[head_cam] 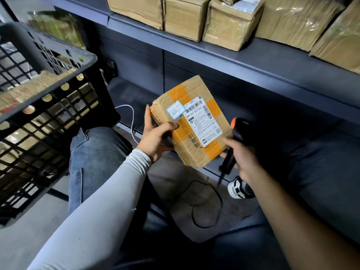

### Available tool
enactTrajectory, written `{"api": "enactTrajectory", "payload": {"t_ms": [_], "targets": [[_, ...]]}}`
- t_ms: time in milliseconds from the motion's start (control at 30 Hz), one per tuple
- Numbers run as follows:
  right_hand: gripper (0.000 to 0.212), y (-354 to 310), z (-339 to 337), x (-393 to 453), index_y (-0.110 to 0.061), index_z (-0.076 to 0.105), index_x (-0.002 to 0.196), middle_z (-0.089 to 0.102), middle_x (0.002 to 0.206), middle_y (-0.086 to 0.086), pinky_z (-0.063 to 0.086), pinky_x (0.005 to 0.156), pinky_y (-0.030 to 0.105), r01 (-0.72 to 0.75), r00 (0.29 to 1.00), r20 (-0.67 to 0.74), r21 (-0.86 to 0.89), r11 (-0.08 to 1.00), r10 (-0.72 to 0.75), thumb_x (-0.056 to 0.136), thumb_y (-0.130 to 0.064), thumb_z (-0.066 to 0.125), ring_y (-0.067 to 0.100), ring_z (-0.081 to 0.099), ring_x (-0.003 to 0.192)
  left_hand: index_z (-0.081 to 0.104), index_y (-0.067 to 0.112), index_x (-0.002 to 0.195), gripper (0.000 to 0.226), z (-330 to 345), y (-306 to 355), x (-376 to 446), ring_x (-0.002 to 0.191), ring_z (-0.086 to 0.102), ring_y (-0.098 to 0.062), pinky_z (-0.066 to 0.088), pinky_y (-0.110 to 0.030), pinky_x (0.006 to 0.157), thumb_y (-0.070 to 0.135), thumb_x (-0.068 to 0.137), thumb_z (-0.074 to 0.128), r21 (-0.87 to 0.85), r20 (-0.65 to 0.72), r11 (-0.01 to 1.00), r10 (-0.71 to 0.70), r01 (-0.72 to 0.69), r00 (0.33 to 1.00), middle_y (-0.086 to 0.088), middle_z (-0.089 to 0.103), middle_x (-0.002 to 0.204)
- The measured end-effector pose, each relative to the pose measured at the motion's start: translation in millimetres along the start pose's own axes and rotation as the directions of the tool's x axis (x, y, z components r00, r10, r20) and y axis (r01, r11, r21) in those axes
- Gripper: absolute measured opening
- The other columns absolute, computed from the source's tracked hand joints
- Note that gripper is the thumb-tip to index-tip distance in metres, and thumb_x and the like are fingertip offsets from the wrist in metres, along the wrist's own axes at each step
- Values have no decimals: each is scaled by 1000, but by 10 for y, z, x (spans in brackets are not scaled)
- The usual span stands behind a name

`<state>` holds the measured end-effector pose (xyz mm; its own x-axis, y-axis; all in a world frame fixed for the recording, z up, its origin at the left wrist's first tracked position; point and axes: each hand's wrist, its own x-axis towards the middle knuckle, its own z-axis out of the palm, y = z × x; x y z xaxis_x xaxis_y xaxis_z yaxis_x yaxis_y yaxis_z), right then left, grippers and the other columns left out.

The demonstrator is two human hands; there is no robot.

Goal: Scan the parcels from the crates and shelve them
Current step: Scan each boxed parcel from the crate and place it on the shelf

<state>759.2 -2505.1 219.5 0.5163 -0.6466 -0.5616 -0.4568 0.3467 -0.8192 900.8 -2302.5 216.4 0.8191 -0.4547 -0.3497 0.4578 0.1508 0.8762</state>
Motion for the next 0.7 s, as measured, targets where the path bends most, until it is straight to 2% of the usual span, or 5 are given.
{"api": "enactTrajectory", "payload": {"t_ms": [100, 200, 367, 500, 700], "targets": [[7, 31, 15, -19, -13, 73, 88, 78, 93, 8, 48, 70, 31, 138, 980, -122, -172, 975, -160, 86, -18, 78, 20, 68, 74, 12, 56, 159, 119, -91, 96, 138, 110, 69, -23, 61, -47, 68, -3, 79, 77, 52, -43, 997, 53, -51, 998, -5, 66, 139], [5, -61, 22, -117, -16, 75, 86, 77, 82, 4, 50, 69, 30, 233, 971, -5, -218, 948, -240, 83, -15, 79, 17, 67, 65, 11, 50, 162, 127, -183, 191, 266, 116, 67, -20, 57, -52, 93, -5, 71, 80, 120, -40, 989, 91, -86, 995, -1, 65, 140], [7, -105, 168, -315, -15, 74, 85, 77, 87, 11, 53, 64, 30, 308, 921, 304, -186, 933, -244, 84, -12, 80, 19, 64, 61, 18, 54, 160, 126, -286, 239, 381, 122, 65, -21, 60, -51, 85, -2, 65, 80, 221, -22, 972, 89, -82, 996, 8, 68, 135], [18, -163, 218, -385, -17, 73, 72, 75, 77, 9, 53, 61, 29, 328, 899, 346, -128, 936, -268, 86, -6, 75, 20, 63, 55, 19, 54, 160, 129, -321, 191, 398, 121, 64, -20, 61, -46, 78, 0, 60, 81, 220, -26, 972, 87, -79, 996, 5, 65, 138], [7, -180, 159, -459, -9, 71, 86, 67, 68, 7, 50, 55, 25, 310, 879, 417, -135, 941, -229, 92, -5, 69, 21, 59, 53, 20, 50, 161, 126, -366, 156, 407, 121, 63, -22, 60, -48, 86, -11, 68, 79, 196, -3, 974, 116, -113, 993, -1, 60, 142]]}}
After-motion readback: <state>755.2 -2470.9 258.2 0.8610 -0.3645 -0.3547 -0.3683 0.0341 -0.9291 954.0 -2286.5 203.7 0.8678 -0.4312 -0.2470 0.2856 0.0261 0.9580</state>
